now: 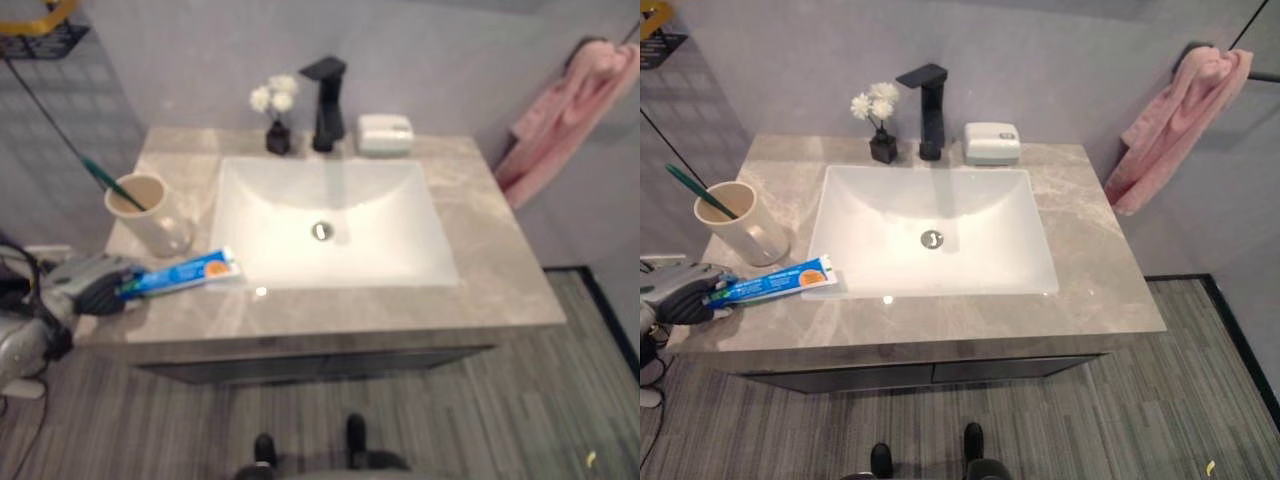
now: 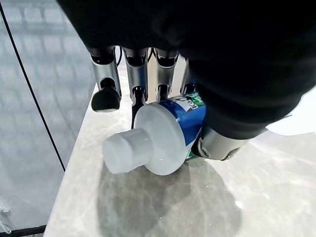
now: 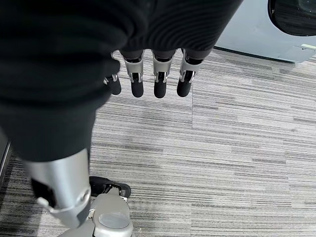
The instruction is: Put brush and paste in cup on sink, flatten towel.
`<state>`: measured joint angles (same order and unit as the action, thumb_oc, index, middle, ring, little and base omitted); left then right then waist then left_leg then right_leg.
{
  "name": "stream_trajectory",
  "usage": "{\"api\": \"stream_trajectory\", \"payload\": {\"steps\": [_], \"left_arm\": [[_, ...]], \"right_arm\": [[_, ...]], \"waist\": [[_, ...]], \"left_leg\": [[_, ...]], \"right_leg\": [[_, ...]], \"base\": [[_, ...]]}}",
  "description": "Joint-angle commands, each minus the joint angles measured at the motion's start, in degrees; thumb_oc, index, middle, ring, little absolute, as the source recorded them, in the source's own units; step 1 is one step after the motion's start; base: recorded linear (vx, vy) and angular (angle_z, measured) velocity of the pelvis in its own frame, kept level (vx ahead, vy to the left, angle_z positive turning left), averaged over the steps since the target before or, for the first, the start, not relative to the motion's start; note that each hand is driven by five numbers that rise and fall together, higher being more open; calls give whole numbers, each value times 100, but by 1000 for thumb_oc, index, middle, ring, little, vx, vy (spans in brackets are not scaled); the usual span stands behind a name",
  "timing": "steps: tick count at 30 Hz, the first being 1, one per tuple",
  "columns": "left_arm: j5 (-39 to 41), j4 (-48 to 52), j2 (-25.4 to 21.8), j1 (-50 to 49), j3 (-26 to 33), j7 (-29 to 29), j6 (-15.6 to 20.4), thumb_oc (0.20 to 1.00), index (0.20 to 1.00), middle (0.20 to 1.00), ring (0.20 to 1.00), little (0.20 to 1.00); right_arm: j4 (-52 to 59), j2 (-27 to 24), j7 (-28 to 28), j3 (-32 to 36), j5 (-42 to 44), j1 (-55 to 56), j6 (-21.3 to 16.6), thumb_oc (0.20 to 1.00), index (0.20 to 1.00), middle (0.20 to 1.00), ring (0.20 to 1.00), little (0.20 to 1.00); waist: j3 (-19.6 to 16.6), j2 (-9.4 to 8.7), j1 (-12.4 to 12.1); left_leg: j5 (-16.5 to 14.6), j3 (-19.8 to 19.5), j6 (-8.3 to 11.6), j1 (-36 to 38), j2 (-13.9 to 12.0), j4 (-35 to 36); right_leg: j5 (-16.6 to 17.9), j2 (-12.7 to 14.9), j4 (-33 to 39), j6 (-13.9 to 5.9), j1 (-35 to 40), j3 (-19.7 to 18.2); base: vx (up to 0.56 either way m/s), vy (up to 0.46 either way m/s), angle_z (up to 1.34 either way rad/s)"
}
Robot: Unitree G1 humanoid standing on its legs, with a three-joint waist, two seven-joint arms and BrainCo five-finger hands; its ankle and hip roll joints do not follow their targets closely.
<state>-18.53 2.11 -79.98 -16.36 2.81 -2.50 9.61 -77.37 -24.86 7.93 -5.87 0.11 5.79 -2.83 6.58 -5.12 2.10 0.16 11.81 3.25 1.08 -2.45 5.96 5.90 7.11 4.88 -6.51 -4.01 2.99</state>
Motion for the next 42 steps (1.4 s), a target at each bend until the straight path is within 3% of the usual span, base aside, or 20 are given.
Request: {"api": "stream_trajectory", "payload": {"steps": [1,9,16,35,42], "left_arm": [[-375,-266,149,-95,-172,-140,-3,200,200,200,200,200],[-644,-110,446,-54,-253,-77,-34,200,200,200,200,200],[-831,245,826,-191,74,136,-59,200,200,200,200,200],[-1446,-663,1799,308,-286,1015,-135,200,200,200,200,200],[-1425,-721,2200,521,-321,1178,-174,200,200,200,200,200]], "right_arm": [[-196,-165,-100,-187,175,-72,22,1000,1000,1000,1000,1000],[-228,-142,-156,-78,219,-25,7,1000,1000,1000,1000,1000],[-174,-73,-270,33,261,-2,-39,1000,1000,1000,1000,1000],[-138,-5,-606,111,287,-196,-81,1000,1000,1000,1000,1000],[-351,66,-699,532,760,-229,-41,1000,1000,1000,1000,1000]], "waist": [[122,204,127],[46,211,110],[-45,212,89],[-495,205,137],[-618,202,163]], "left_leg": [[-206,-197,4,-158,-182,-96],[-219,-229,9,-123,-189,-96],[-233,-245,19,-41,-205,-96],[-284,-235,76,280,-268,-96],[-284,-201,90,344,-304,-96]], "right_leg": [[413,428,12,-302,308,217],[341,421,12,-287,344,169],[294,424,12,-275,413,157],[136,398,12,-247,697,118],[105,372,12,-244,734,80]], "base": [[0,0,0],[0,0,0],[-2,-2,1],[-1,-2,1],[0,0,0]]}}
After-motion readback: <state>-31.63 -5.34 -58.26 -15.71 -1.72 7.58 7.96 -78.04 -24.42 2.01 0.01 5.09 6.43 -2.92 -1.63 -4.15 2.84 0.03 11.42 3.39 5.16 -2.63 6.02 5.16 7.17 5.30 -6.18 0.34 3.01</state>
